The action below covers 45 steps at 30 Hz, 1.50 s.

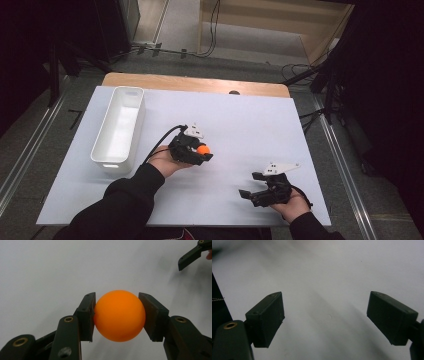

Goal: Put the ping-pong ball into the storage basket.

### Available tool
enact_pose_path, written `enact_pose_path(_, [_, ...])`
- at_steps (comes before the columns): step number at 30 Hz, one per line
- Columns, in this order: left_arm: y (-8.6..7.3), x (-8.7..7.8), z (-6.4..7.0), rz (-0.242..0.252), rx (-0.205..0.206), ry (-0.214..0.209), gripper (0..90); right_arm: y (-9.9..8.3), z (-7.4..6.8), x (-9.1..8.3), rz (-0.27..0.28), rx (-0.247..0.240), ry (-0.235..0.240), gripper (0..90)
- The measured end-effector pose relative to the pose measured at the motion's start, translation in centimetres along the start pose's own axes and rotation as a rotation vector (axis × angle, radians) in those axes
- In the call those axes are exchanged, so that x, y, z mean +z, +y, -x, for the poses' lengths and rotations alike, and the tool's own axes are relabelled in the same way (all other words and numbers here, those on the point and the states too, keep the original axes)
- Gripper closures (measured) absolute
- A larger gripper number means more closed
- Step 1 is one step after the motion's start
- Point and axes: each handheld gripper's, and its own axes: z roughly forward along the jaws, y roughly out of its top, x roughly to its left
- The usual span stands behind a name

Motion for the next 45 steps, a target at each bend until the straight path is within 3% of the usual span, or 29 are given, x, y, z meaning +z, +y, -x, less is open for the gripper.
enact_pose_path(14, [0.3,-0.9,-0.2,-0.035,0.010,-0.025,50.4,0.0,0.1,0.0,0.002,-0.003,-0.001,13.1])
enact_pose_path(29, [1.0,-2.7,-0.9,-0.047,-0.019,-0.021,50.4,0.0,0.1,0.0,0.009,0.000,-0.003,13.2])
enact_pose_path(41, [1.3,-3.8,-1.0,-0.061,-0.013,-0.025,50.4,0.0,0.1,0.0,0.008,0.004,-0.005,13.1])
enact_pose_path(45, [1.4,-4.1,-1.0,-0.071,-0.038,-0.038,50.4,0.0,0.1,0.0,0.010,0.006,-0.009,13.2])
